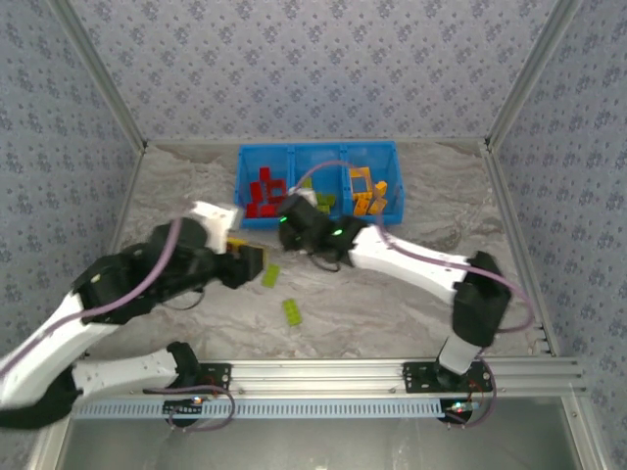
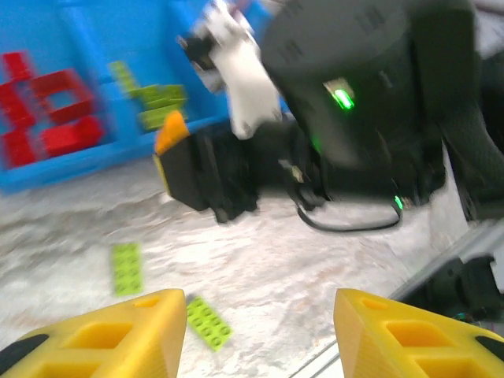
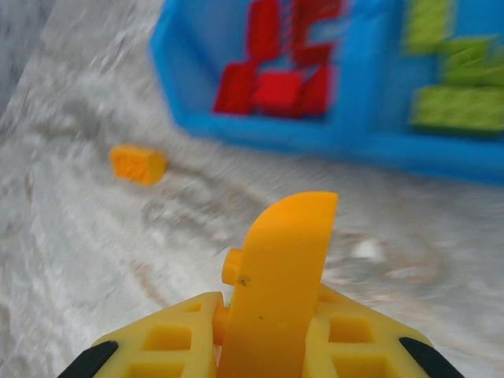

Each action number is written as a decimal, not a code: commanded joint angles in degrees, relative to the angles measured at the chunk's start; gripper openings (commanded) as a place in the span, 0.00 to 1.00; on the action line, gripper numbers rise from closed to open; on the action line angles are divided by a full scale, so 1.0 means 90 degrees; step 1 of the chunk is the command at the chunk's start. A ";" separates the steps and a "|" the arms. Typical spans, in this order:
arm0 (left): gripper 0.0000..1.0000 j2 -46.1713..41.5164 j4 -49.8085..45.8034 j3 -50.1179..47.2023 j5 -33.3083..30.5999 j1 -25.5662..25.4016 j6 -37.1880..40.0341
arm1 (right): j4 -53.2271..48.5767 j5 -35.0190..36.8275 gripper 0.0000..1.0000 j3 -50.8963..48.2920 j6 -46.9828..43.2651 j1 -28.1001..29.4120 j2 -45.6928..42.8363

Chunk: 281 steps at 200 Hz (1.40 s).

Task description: Sort the legos into containers by color

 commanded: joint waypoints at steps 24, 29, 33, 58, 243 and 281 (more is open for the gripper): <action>0.53 0.2553 0.0928 0.1839 -0.1874 -0.1397 0.0805 | -0.0762 -0.0161 0.23 -0.0970 -0.0943 -0.1674 -0.1267; 0.53 0.2734 0.1030 0.1957 -0.1763 -0.1403 0.0847 | -0.0873 -0.0199 0.23 -0.0971 -0.1027 -0.1883 -0.1303; 0.53 0.2860 0.1133 0.2025 -0.1663 -0.1401 0.0878 | -0.0951 -0.0242 0.24 -0.0963 -0.1092 -0.2045 -0.1309; 0.54 0.3465 0.1542 0.2313 -0.1274 -0.1395 0.0979 | -0.1100 -0.0451 0.23 -0.0869 -0.1404 -0.2960 -0.0901; 0.54 0.5339 0.2058 0.4162 0.0693 0.0676 0.1566 | -0.1575 -0.0114 0.25 0.4547 -0.2300 -0.4193 0.4521; 0.54 0.5471 0.2087 0.4265 0.0492 0.0696 0.1604 | -0.1807 -0.0065 0.30 0.4935 -0.2181 -0.4205 0.4845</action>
